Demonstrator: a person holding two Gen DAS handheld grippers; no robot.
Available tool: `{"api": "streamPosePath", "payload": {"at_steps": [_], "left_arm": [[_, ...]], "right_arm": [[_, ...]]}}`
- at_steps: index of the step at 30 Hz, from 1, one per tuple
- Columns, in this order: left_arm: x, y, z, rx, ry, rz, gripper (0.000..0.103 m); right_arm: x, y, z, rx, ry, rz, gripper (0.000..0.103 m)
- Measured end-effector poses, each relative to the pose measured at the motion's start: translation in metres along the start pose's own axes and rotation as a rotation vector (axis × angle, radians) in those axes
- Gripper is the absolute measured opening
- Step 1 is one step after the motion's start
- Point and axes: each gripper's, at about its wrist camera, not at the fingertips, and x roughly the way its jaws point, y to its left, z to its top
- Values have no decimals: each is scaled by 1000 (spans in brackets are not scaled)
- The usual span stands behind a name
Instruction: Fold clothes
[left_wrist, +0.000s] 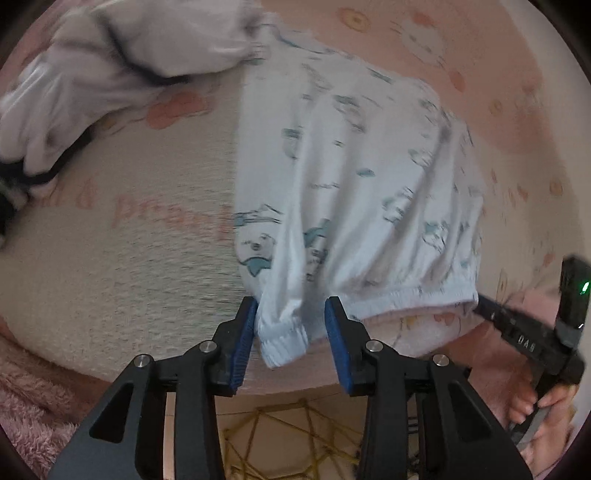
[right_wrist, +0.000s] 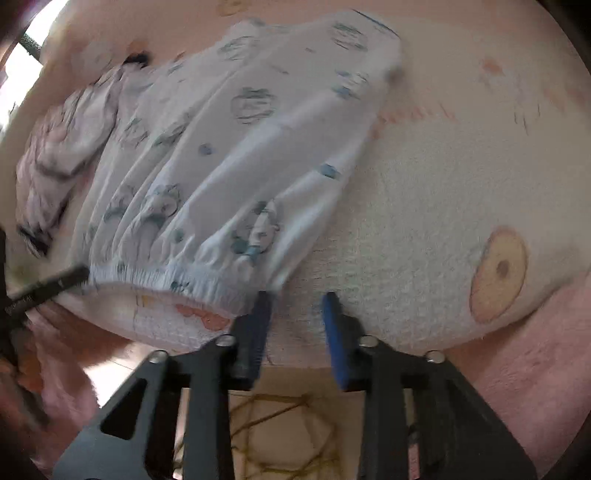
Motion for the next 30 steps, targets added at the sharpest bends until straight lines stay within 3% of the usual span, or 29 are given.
{"api": "streamPosePath", "payload": {"at_steps": [1, 2, 5, 7, 9, 12, 13, 14, 15, 21, 25, 30], "left_arm": [[1, -4, -1, 17, -5, 9, 22], [-1, -6, -2, 16, -17, 4, 19], [-10, -8, -7, 17, -50, 8, 15], [-18, -7, -12, 19, -67, 16, 15], [-22, -4, -14, -1, -67, -12, 15], [-25, 11, -11, -67, -68, -79, 20], [-25, 16, -10, -92, -73, -93, 25], [-24, 22, -9, -117, -77, -107, 27], [-24, 27, -8, -143, -82, -121, 30], [-25, 44, -8, -234, -72, -189, 31], [-3, 51, -13, -348, 3, -278, 32], [-3, 43, -10, -286, 6, -252, 32]], "right_arm": [[-1, 6, -1, -26, -4, 2, 9], [-1, 13, -2, -54, -8, -7, 8], [-4, 18, -6, -100, -24, -77, 7], [-5, 9, -8, -91, -22, -169, 6], [-7, -11, -10, -25, -3, -174, 6], [-19, -40, -11, 149, -28, 87, 12], [-24, -47, -11, 193, -45, 174, 21], [-26, -49, -11, 217, -54, 235, 39], [-27, -52, -11, 240, -61, 292, 48], [-9, -53, -9, 276, 16, 333, 52], [-4, -55, -10, 269, 57, 366, 55], [-2, -55, -10, 294, 12, 351, 55]]}}
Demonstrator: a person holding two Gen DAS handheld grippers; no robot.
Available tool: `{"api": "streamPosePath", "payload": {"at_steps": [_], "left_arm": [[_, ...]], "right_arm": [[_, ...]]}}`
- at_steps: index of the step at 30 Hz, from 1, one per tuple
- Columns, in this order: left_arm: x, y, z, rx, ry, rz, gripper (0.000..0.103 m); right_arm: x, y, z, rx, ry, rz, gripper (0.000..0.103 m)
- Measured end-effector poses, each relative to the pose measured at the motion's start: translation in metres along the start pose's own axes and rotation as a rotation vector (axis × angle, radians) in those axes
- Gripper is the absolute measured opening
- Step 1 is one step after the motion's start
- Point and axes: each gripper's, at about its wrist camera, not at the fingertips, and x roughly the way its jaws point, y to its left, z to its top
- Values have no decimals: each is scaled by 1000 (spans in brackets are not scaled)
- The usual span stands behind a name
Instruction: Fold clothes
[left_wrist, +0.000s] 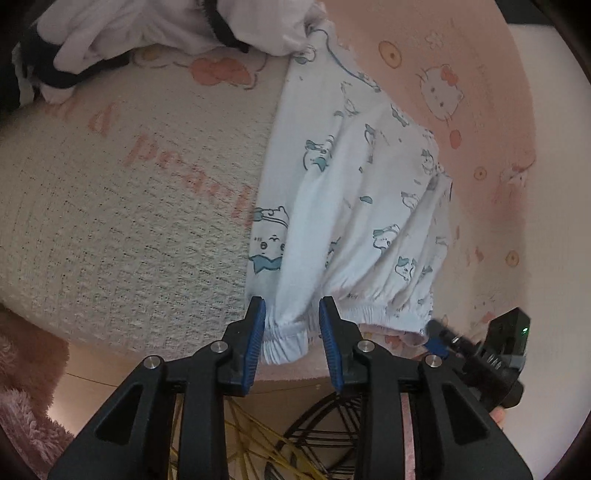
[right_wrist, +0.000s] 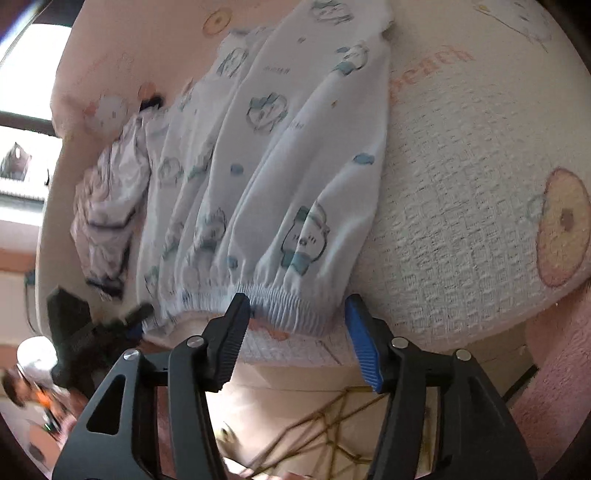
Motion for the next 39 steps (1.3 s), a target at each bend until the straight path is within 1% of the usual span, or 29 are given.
{"api": "streamPosePath", "payload": {"at_steps": [2, 4, 6, 7, 8, 9, 10, 11, 13, 14, 16, 18, 19, 20, 21, 22, 23, 24, 26, 28, 29, 31, 32, 33, 34, 35, 36, 37, 39], "left_arm": [[-7, 2, -1, -3, -27, 38, 32], [-16, 5, -1, -12, -62, 87, 33], [-23, 12, 2, -45, -89, 86, 36], [-25, 16, 3, -51, -92, 83, 36], [-28, 19, 3, -61, -106, 85, 36], [-31, 21, 4, -71, -119, 87, 36], [-34, 22, 4, -78, -135, 80, 36], [-35, 22, 4, -75, -132, 72, 36], [-28, 18, 3, -52, -93, 59, 37], [-24, 16, 2, -40, -74, 52, 37], [-17, 10, 0, -5, -41, 50, 37], [-8, -7, -4, 86, -14, 131, 40], [-4, -14, -6, 137, -6, 178, 40], [-1, -22, -10, 198, -6, 225, 40], [1, -27, -12, 229, -7, 257, 39], [3, -31, -14, 255, -8, 284, 39], [4, -34, -15, 267, -11, 299, 39], [5, -36, -16, 279, -14, 313, 39], [2, -32, -13, 245, -20, 287, 39], [-3, -20, -6, 151, -14, 168, 38], [-6, -13, -3, 104, -12, 108, 38], [-12, 4, 3, -21, -9, -73, 39], [-13, 11, 5, -61, -4, -120, 39], [-14, 18, 7, -100, 0, -166, 40], [-13, 20, 7, -101, 3, -146, 40], [-12, 21, 7, -101, 6, -126, 40], [-11, 23, 7, -102, 8, -105, 40], [-10, 25, 8, -102, 11, -85, 40], [-6, 13, 4, -28, 17, -14, 40]], "right_arm": [[-9, -5, 2, 41, -42, 22, 56], [-8, -10, 3, 51, -25, 30, 56], [0, -12, 1, 57, 0, 9, 56], [1, -10, 0, 41, -5, -5, 56], [3, -4, 0, 9, 0, -35, 54], [5, 3, -1, -41, 3, -92, 43], [8, 9, -2, -91, 5, -151, 36], [9, 14, -4, -145, 6, -215, 27], [10, 23, -8, -213, 0, -285, 22], [9, 22, -8, -215, -2, -297, 17], [7, 20, -8, -220, -6, -327, 17], [1, 16, -8, -242, -29, -432, 13], [-2, 11, -8, -239, -37, -483, 13], [-6, 5, -6, -200, -40, -430, 15], [-11, 0, -5, -161, -45, -374, 16], [-17, -2, -3, -130, -64, -290, 16], [-24, -4, -2, -101, -84, -208, 22], [-28, -2, -1, -99, -102, -150, 36], [-26, 4, 0, -100, -96, -67, 51], [-8, 11, 1, -82, -40, -46, 51], [5, 11, 1, -77, 1, -64, 51], [17, 15, -4, -90, 19, -111, 52], [17, 18, -5, -109, 19, -127, 52], [18, 20, -6, -127, 20, -143, 49], [18, 20, -5, -130, 22, -151, 47], [17, 16, -5, -111, 20, -147, 39], [15, 12, -4, -91, 19, -140, 28], [15, 8, -5, -65, 25, -116, 25], [13, -2, -3, -46, 34, -99, 21]]}}
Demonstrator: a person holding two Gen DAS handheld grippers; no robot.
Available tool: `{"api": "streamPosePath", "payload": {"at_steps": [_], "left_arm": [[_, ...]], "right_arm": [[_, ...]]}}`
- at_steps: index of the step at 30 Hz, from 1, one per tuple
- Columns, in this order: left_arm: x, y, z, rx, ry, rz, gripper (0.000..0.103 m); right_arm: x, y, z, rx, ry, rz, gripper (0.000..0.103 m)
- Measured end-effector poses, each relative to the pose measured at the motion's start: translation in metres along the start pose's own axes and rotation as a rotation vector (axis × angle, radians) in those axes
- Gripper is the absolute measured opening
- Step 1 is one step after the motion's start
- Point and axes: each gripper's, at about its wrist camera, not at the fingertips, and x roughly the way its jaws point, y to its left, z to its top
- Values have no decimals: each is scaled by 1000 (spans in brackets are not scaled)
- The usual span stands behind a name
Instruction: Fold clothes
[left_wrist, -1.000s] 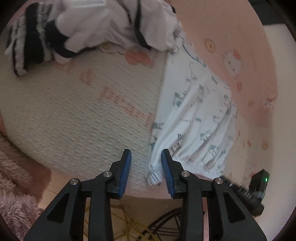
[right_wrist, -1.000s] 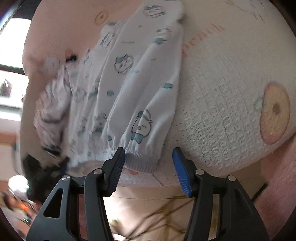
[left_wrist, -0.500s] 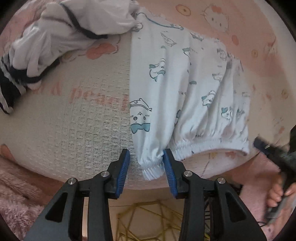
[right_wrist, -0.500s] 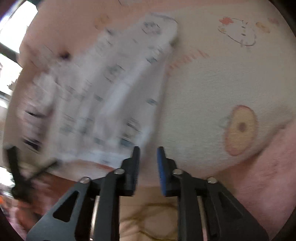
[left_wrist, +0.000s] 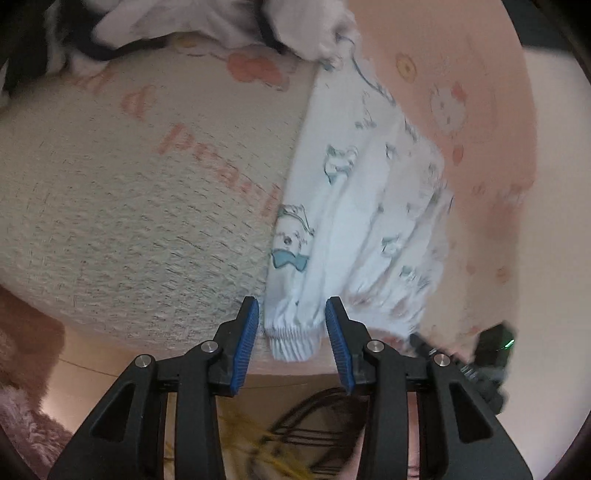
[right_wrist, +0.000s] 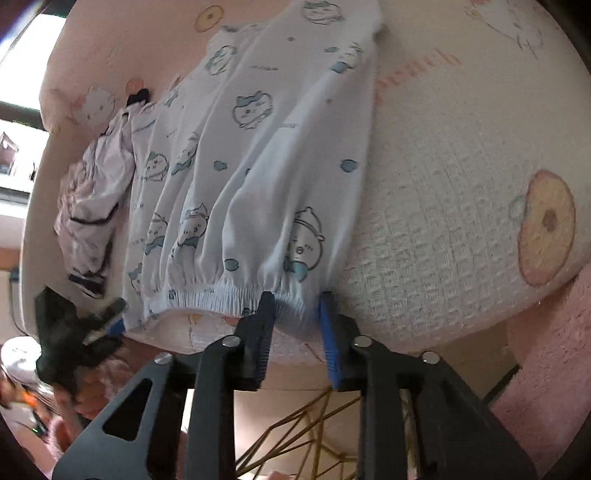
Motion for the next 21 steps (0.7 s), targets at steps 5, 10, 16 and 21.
{"api": "streamPosePath", "payload": {"at_steps": [5, 10, 16, 21], "left_arm": [[9, -37, -9, 220, -9, 209, 40], [15, -59, -10, 333, -58, 284, 13], [-5, -75, -16, 401, -105, 159, 12], [5, -94, -32, 508, -75, 149, 7]], "right_arm": [[1, 19, -3, -115, -12, -74, 39], [3, 39, -11, -244, -41, -168, 17], [-22, 40, -12, -313, -128, -278, 14], [-59, -4, -10, -162, -196, -308, 14]]}}
